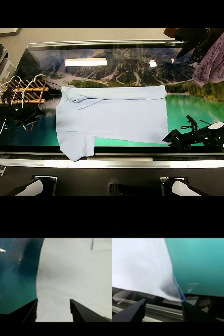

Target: Fold the clothes and pants, and hang the long-sleeved shirts on hangers.

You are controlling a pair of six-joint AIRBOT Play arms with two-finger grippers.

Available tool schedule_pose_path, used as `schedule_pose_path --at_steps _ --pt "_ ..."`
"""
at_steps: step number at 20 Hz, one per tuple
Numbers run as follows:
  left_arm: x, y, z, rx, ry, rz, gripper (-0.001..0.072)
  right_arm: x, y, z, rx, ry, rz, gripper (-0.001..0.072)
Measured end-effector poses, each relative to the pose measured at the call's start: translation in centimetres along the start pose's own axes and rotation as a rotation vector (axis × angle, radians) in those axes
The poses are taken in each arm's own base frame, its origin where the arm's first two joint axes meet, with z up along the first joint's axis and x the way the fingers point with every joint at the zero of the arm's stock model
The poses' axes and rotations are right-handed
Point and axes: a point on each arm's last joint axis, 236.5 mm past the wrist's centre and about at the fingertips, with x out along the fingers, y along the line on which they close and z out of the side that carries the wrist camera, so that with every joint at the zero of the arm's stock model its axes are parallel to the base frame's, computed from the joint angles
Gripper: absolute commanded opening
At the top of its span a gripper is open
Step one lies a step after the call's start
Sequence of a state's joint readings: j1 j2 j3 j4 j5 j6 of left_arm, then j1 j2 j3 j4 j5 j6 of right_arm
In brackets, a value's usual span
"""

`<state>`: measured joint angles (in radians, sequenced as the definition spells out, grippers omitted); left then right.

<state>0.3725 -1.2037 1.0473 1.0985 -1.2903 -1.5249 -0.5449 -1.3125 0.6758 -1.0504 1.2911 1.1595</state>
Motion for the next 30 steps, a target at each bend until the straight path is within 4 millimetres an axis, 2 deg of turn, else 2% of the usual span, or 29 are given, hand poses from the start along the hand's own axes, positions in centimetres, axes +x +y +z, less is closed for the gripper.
schedule_pose_path --at_steps 1,3,6,7,9,10,12,19,25,30 --pt "0.0 0.0 0.0 0.000 0.000 0.000 0.0466 0.0 0.0 0.3 -0.002 -0.011 0.000 0.0457" --pt "0.0 0.0 0.0 0.001 -0.001 0.000 0.0465 0.0 -0.1 0.7 -0.010 -0.029 -0.004 0.0431" --pt "0.0 0.0 0.1 0.004 -0.004 0.000 0.0466 0.1 -0.2 1.0 -0.015 -0.044 -0.008 0.0335" --pt "0.0 0.0 0.1 0.005 -0.007 0.001 0.0466 0.0 -0.2 1.2 -0.018 -0.051 -0.008 0.0295" --pt "0.1 0.1 0.2 0.005 -0.008 0.001 0.0466 0.1 -0.3 1.5 -0.026 -0.066 -0.012 0.0128" --pt "0.1 0.1 0.2 0.004 -0.009 0.001 0.0466 0.1 -0.4 1.7 -0.029 -0.073 -0.014 0.0076" --pt "0.6 0.4 -0.3 0.006 0.003 0.003 0.0465 0.1 -0.1 2.0 -0.037 -0.085 -0.002 0.0041" --pt "4.0 3.9 -3.2 -0.047 0.042 0.007 0.0465 0.0 0.9 1.8 -0.051 -0.077 0.038 0.0040" --pt "6.6 3.0 -5.3 -0.037 0.075 -0.114 0.0465 0.0 1.4 1.8 -0.052 -0.079 0.059 0.0040" --pt "7.9 2.7 -5.9 -0.034 0.104 -0.152 0.0465 0.0 1.7 1.9 -0.048 -0.085 0.072 0.0040"
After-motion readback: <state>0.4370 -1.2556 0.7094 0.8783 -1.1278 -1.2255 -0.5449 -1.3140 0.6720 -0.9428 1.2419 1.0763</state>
